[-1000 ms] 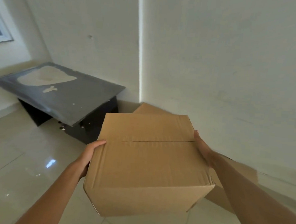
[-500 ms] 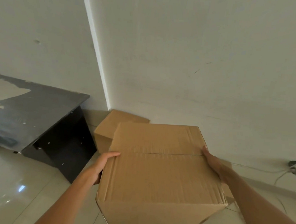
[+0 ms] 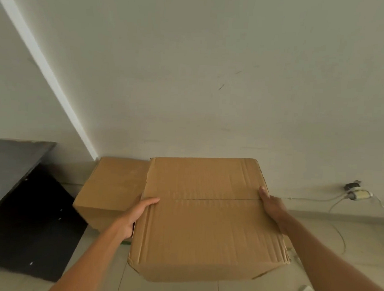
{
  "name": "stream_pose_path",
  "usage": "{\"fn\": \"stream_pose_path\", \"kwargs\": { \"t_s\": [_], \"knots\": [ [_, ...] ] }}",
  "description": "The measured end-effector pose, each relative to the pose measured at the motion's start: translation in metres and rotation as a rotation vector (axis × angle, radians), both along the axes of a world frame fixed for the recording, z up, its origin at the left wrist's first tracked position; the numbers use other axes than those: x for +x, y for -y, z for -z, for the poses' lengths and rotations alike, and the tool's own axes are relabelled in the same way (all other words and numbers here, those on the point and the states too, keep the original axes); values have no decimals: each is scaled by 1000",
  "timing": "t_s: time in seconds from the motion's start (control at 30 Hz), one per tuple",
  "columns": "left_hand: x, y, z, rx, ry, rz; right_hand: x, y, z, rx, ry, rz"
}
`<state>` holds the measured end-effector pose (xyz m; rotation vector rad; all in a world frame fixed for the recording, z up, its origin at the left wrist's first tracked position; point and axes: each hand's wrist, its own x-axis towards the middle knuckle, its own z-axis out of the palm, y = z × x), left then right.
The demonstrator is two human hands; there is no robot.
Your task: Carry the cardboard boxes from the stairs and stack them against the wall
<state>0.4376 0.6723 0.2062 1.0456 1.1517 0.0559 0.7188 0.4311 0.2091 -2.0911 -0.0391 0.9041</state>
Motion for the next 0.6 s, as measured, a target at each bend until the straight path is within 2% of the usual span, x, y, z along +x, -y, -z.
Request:
{"fn": "stream_pose_path", "kwargs": {
  "t_s": [0.2, 0.6],
  "knots": [
    [70, -37, 23, 0, -34, 54, 67, -35, 23, -40, 33, 24],
    [166, -97, 78, -67, -172, -8, 164, -106, 79, -128, -37, 17]
  ]
}}
